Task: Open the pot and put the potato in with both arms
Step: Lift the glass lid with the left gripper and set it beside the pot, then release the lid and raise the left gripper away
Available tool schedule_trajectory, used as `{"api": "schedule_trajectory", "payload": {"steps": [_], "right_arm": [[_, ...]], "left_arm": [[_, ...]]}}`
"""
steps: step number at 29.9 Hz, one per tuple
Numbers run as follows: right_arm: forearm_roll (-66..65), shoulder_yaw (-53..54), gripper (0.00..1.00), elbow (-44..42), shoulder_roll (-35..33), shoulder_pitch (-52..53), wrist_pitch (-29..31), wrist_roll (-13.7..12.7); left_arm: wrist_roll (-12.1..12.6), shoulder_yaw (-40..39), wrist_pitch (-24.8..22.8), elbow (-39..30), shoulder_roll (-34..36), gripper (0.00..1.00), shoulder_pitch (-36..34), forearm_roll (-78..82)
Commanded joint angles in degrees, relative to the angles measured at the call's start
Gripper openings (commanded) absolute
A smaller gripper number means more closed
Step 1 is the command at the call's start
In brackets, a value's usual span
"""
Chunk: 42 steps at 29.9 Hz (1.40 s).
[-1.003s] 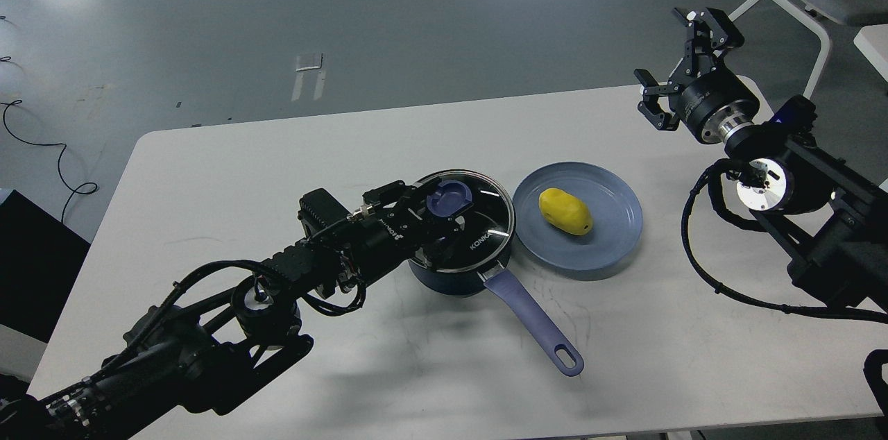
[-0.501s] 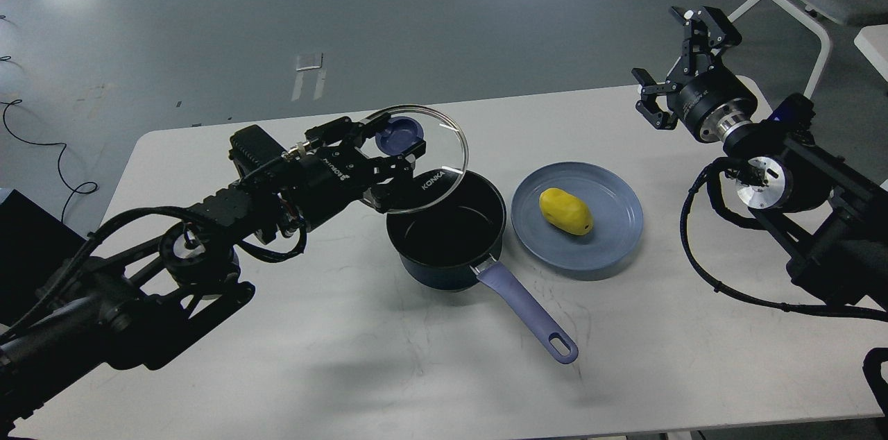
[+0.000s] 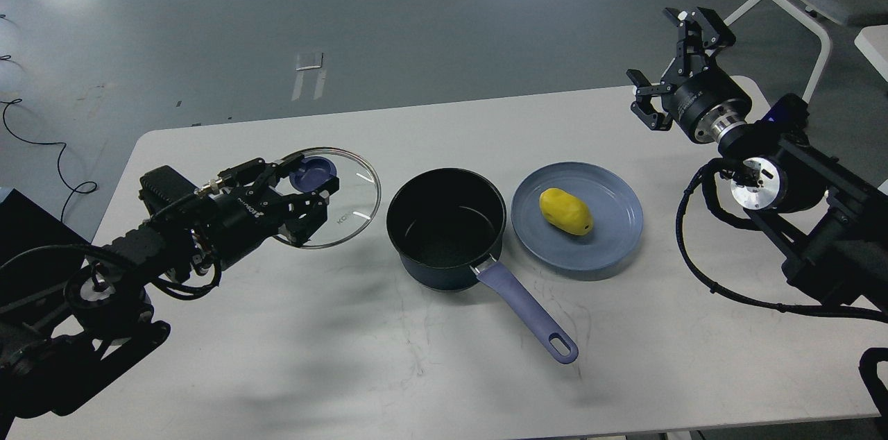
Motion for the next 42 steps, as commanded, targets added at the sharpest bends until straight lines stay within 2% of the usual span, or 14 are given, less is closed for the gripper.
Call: {"api": "schedule_trajectory", "payload": {"steps": [1, 6, 12, 15, 16, 17, 21, 30, 31, 32, 35, 37, 40, 42], "right_arm": [[0.0, 0.0, 1.0, -0.6, 0.0, 0.1, 0.0, 0.0], [0.0, 0.0, 1.0, -0.6, 0.0, 0.1, 0.0, 0.0], [0.0, -0.9, 1.0, -0.5, 0.0, 0.2, 0.0, 0.0], [0.1, -1.1, 1.0, -0.5, 0.0, 0.1, 0.0, 0.0], [0.1, -1.1, 1.0, -0.4, -0.1, 0.1, 0.0, 0.0], [0.1, -1.1, 1.0, -0.4, -0.1, 0.1, 0.0, 0.0], [0.1, -1.1, 1.0, -0.4, -0.2, 0.0, 0.0, 0.0], [0.1, -1.1, 1.0, -0.4, -0.1, 0.0, 0.0, 0.0], [0.1, -1.1, 1.0, -0.4, -0.2, 0.0, 0.0, 0.1], [0.1, -1.1, 1.0, -0.4, -0.2, 0.0, 0.0, 0.1], [0.1, -1.1, 1.0, -0.2, -0.4, 0.0, 0.2, 0.4], [-0.4, -1.3, 1.0, 0.0, -0.5, 0.1, 0.5, 0.8], [-3.4, -4.0, 1.0, 0.7, -0.9, 0.4, 0.9, 1.7], [-9.8, -7.0, 1.0, 2.4, -2.5, 1.1, 0.9, 3.7]], "left_arm": [[-0.1, 0.1, 2.3, 2.7, -0.6, 0.45, 3.1, -0.1], [-0.1, 0.1, 3.8, 6.9, -2.7, 0.45, 7.1, -0.7], [-0.1, 0.1, 4.2, 10.8, -6.2, 0.46, 7.5, -2.3], [0.0, 0.1, 4.2, 10.8, -6.3, 0.57, 7.4, -3.6], [0.0, 0.1, 4.2, 10.8, -6.4, 0.67, 7.4, -4.3], [0.0, 0.1, 4.2, 10.8, -6.4, 0.7, 7.4, -4.4], [0.1, 0.1, 4.3, 11.6, -7.8, 0.74, 7.5, -5.1], [0.0, 0.1, 5.5, 14.0, -10.3, 0.76, 7.4, -7.2], [0.0, -0.1, 6.1, 13.9, -10.3, 0.86, 7.3, -8.9], [-0.1, -0.1, 6.5, 13.9, -10.3, 0.91, 7.1, -10.5], [-0.2, -0.3, 7.6, 13.1, -10.0, 0.97, 5.2, -19.3], [-1.0, -0.1, 7.5, 13.1, -9.6, 0.98, 1.8, -27.4], [-4.6, -0.1, 6.7, 13.1, -8.0, 0.98, -2.5, -39.1], [-5.3, -0.2, 5.1, 12.5, -6.6, 0.98, -5.2, -44.7]]}}
